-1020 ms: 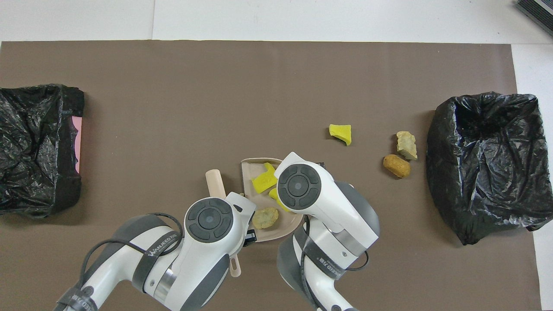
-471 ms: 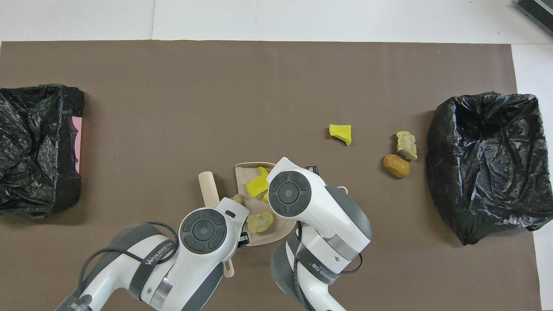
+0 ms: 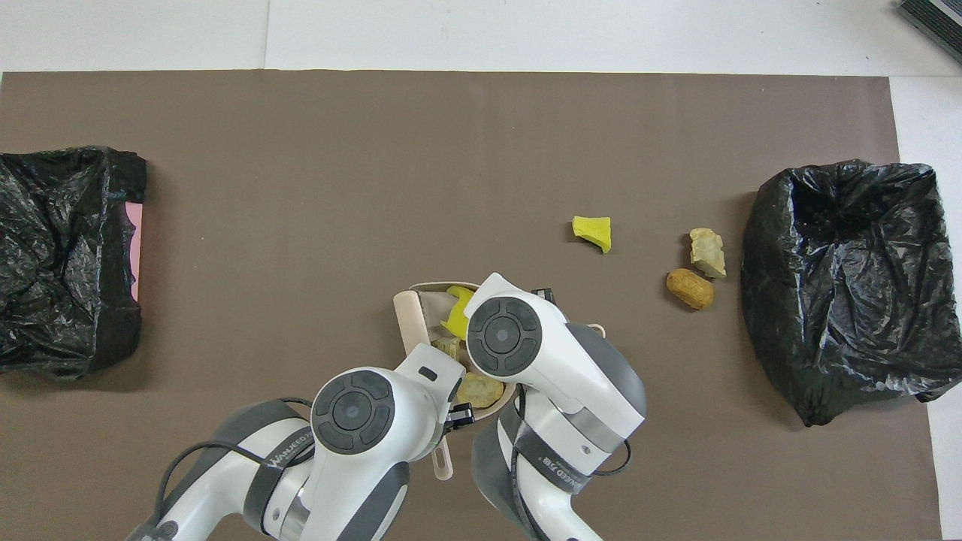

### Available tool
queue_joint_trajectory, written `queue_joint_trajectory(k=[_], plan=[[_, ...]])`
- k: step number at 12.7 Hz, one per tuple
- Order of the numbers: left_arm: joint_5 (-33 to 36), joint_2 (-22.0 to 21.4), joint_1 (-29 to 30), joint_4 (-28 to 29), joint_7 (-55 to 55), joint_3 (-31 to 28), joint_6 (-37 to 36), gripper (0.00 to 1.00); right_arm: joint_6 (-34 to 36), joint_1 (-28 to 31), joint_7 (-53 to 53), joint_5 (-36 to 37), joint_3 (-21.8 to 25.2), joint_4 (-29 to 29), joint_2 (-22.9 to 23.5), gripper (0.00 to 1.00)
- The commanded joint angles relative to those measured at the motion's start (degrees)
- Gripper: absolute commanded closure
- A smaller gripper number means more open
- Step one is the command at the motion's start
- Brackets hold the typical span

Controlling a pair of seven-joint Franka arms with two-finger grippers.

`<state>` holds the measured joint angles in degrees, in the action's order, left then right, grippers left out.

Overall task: Sweep and dump trash in bin
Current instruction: 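Sweep the remaining sponge and rocks into the dustpan with the left gripper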

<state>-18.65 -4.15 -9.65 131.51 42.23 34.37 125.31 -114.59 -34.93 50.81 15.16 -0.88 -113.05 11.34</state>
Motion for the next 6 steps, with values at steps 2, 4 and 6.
queue_joint_trajectory(k=[2,4,6], plan=[[-1.0,2.7,-0.5,-4.6,-1.1,-0.7,-2.2,1.0,0.3,1.4,-0.3,0.4,-0.2,0.2,-0.4,1.0],[-0.3,0.6,0.1,-4.8,-1.5,-1.5,-9.1,1.0,0.2,2.8,0.0,0.2,-0.2,0.2,-0.6,1.0],[-0.1,-2.4,0.1,-4.7,-3.3,-5.3,-12.9,1.0,0.2,4.4,1.0,0.0,-0.3,0.4,-1.3,1.0]])
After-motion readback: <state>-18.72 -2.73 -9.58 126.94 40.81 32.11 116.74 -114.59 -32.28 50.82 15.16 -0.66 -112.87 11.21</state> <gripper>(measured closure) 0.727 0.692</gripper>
